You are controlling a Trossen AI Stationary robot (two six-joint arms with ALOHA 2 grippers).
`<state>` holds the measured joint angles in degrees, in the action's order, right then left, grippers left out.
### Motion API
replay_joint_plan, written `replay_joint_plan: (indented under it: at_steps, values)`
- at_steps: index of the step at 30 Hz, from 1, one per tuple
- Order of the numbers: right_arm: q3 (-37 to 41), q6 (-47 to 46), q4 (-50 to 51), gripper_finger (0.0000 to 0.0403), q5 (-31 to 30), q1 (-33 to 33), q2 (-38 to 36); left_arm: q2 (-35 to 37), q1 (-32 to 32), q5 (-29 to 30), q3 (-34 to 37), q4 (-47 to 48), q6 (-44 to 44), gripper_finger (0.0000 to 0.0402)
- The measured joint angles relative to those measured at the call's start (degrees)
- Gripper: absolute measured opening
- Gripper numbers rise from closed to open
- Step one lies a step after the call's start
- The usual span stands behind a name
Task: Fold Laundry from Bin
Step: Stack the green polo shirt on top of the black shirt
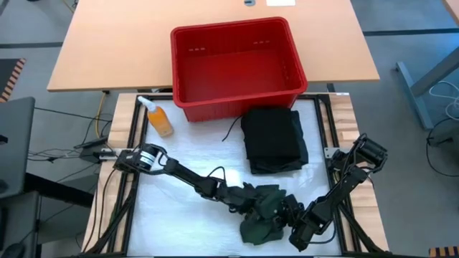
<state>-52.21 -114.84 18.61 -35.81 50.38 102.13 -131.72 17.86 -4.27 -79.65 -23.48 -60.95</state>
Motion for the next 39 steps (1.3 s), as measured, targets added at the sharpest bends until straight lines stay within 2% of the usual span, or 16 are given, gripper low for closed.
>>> replay_joint_plan:
  at_steps: [4, 10, 14, 19, 25, 30, 35, 39]
  values:
    - [0.0, 0.0, -0.4, 0.0048, -1.1, 0.9, -0.1, -0.2, -0.9, -0.7, -2.4, 5.0, 1.9, 0.0182]
    - [0.0, 1.8, 0.7, 0.0042, -2.3, 1.9, -3.2, -0.1, -1.5, -1.9, -2.3, 3.6, 3.5, 0.0034]
    - [0.0, 6.7, 2.1, 0.0045, -2.3, 1.4, -7.3, -0.2, -2.3, -3.4, -2.3, 2.2, 3.9, 0.0030]
    - [0.0, 15.2, 3.0, 0.0046, -2.3, 0.2, -13.6, 0.8, -4.1, -6.2, -2.2, -1.0, 3.1, 0.0044]
    - [-0.1, 23.9, 6.1, 0.0046, -4.6, -2.0, -22.5, 7.9, -6.6, -1.5, -1.9, 0.7, 12.7, 0.0034]
    - [-0.2, 35.6, 6.1, 0.0047, -5.9, -4.9, -31.3, 15.9, -8.6, 2.0, -1.9, 7.0, 17.8, 0.0039]
    - [-1.1, 50.2, 5.6, 0.0047, -6.2, -10.8, -40.6, 22.7, -10.5, 7.0, -2.1, 9.1, 21.4, 0.0038]
    - [-3.2, 62.9, 5.2, 0.0047, -1.2, -18.7, -45.8, 27.3, -12.4, 12.0, -2.3, 11.9, 21.4, 0.0039]
